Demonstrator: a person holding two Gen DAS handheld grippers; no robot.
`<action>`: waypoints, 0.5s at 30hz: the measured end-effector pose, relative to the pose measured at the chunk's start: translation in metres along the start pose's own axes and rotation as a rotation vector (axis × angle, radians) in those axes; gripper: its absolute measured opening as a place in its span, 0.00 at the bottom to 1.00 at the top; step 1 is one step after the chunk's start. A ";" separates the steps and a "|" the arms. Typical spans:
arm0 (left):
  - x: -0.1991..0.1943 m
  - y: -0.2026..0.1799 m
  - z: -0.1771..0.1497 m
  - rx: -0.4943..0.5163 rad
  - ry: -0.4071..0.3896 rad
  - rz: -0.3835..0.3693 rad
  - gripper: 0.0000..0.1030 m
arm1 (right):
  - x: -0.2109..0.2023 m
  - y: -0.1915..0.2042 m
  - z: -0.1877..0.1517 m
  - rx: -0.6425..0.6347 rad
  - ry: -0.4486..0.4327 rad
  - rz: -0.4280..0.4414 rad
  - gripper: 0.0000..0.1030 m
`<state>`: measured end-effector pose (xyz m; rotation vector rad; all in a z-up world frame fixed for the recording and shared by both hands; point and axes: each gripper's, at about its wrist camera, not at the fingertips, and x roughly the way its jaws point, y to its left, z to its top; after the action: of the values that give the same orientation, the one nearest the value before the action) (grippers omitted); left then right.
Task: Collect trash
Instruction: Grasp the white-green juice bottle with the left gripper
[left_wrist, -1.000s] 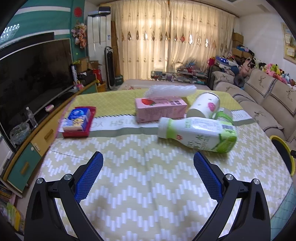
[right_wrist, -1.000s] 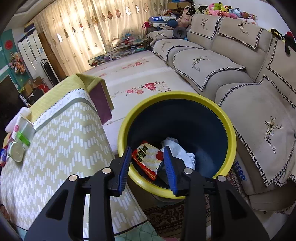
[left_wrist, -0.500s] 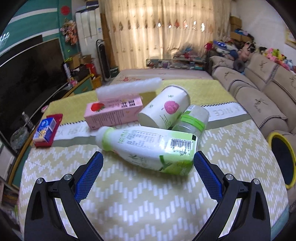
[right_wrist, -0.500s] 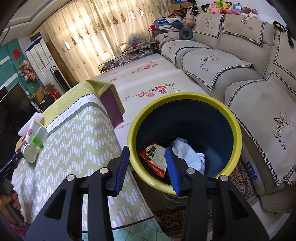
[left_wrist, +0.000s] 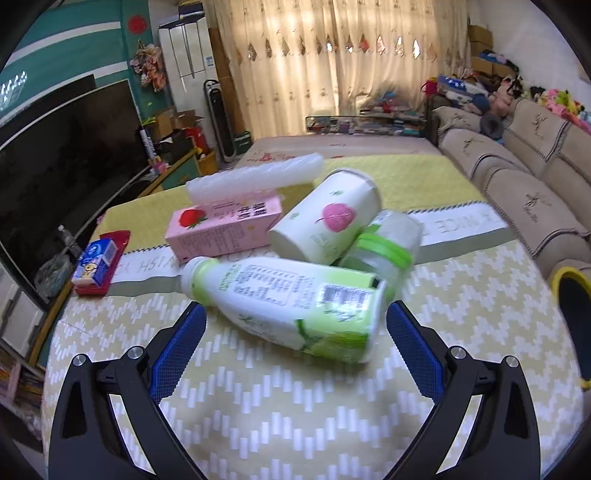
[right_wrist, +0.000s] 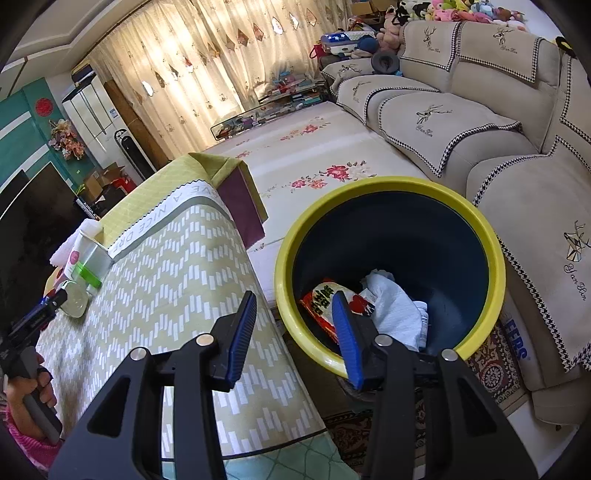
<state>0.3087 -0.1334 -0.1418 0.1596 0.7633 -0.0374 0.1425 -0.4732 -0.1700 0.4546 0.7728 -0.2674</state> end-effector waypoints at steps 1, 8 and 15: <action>0.001 0.003 -0.002 0.002 0.007 0.001 0.94 | -0.001 0.000 0.000 0.000 -0.004 -0.001 0.43; -0.008 0.052 -0.025 -0.007 0.043 0.031 0.94 | -0.002 0.003 0.001 -0.003 -0.006 0.012 0.44; -0.021 0.116 -0.046 -0.064 0.089 0.042 0.94 | 0.002 0.014 0.000 -0.021 0.006 0.035 0.44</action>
<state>0.2727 -0.0118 -0.1449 0.1171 0.8486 0.0342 0.1495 -0.4610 -0.1673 0.4488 0.7720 -0.2252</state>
